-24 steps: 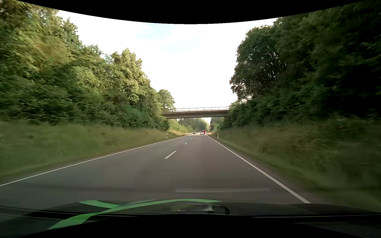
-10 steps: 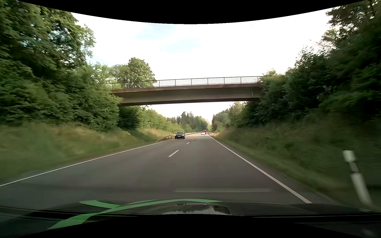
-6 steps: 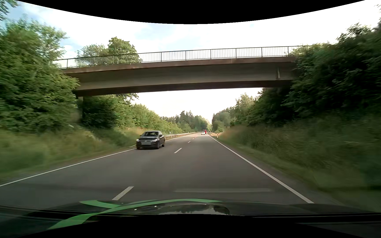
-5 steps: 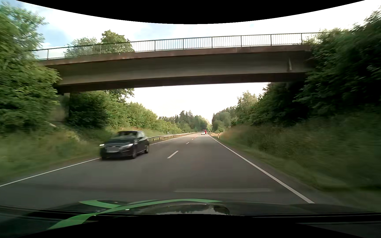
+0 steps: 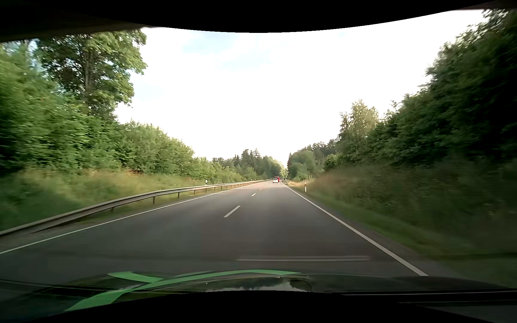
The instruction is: Follow the waypoints while adhering to traffic rules and regulations
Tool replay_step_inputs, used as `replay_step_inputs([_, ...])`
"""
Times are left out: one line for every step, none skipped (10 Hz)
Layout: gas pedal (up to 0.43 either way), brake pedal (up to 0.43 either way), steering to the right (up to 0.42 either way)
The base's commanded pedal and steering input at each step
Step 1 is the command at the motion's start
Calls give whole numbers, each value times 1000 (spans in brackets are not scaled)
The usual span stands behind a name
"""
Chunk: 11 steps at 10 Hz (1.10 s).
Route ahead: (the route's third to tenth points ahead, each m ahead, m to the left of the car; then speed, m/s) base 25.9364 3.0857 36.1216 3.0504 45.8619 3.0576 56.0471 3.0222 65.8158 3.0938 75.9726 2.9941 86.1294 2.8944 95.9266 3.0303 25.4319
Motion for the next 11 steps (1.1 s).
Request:
replay_step_inputs([350, 0, 0])
replay_step_inputs([350, 0, 0])
replay_step_inputs([339, 0, 0])
replay_step_inputs([299, 0, 0])
replay_step_inputs([268, 0, 0])
replay_step_inputs([260, 0, 0])
replay_step_inputs([260, 0, 0])
replay_step_inputs([248, 0, 0])
replay_step_inputs([248, 0, 0])
replay_step_inputs([240, 0, 0])
replay_step_inputs([228, 0, 0])
